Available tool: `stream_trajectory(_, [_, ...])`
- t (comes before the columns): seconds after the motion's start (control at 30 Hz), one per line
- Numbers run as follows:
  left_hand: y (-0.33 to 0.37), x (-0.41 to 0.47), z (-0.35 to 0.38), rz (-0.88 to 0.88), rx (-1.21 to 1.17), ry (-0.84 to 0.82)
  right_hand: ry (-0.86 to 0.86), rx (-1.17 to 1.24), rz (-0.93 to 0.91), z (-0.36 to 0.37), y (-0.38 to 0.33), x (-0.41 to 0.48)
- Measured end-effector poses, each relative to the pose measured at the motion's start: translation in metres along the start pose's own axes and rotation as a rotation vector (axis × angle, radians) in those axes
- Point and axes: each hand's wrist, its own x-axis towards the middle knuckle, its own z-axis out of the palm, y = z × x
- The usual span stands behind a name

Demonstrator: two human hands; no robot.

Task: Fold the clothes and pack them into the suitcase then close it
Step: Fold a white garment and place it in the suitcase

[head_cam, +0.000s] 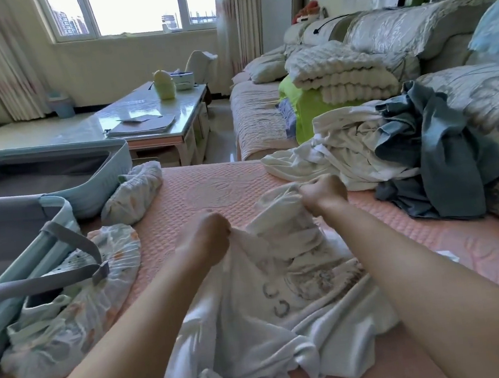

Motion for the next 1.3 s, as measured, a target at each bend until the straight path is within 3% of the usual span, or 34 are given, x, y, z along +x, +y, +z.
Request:
stream_trajectory(0.13, [0.010, 0.029, -0.004, -0.182, -0.392, 0.263, 0.339, 0.313, 0.090, -0.028, 0.025, 0.021])
stream_trajectory(0.2, [0.018, 0.043, 0.002, -0.214, -0.621, 0.302, 0.267, 0.326, -0.031, -0.035, 0.037, 0.026])
stream_trajectory(0.27, [0.028, 0.049, 0.013, -0.165, -0.739, 0.172, 0.036, 0.253, -0.121, -0.033, 0.045, 0.023])
stream_trajectory(0.43, [0.024, 0.037, 0.035, 0.091, -0.370, -0.199, -0.357, -0.196, -0.294, -0.021, 0.047, 0.000])
stream_trajectory(0.53, [0.012, 0.015, 0.030, 0.193, -0.104, -0.270, -0.413, -0.404, -0.408, -0.013, 0.035, -0.026])
stream_trajectory(0.63, [0.008, -0.011, 0.011, 0.202, 0.128, -0.394, -0.458, -0.429, -0.559, -0.015, 0.015, -0.062])
stream_trajectory(0.7, [0.000, -0.026, -0.001, 0.185, 0.131, -0.484, -0.664, -0.429, -0.509, -0.015, 0.011, -0.083])
stream_trajectory(0.8, [-0.016, -0.037, -0.006, 0.184, 0.097, -0.447, -0.885, -0.800, -0.421, -0.011, 0.020, -0.106])
stream_trajectory(0.9, [-0.033, -0.035, -0.019, -0.060, 0.000, -0.188, -0.776, -0.969, -0.448, -0.015, 0.028, -0.116])
stream_trajectory(0.97, [-0.043, -0.029, -0.032, -0.121, 0.269, -0.059, -0.617, -0.868, -0.488, -0.022, 0.027, -0.115])
stream_trajectory(1.03, [-0.044, -0.031, -0.035, -0.124, 0.474, -0.077, -0.475, -0.718, -0.484, -0.031, 0.028, -0.113])
stream_trajectory(1.1, [-0.029, -0.036, -0.030, 0.016, 0.441, -0.096, -0.376, -0.599, -0.471, -0.042, 0.031, -0.113])
stream_trajectory(1.2, [0.017, -0.050, -0.013, 0.346, 0.156, -0.086, -0.286, -0.561, -0.477, -0.057, 0.039, -0.115])
stream_trajectory(1.3, [0.056, -0.063, 0.008, 0.501, -0.057, -0.230, -0.519, -0.625, -0.380, -0.071, 0.047, -0.111])
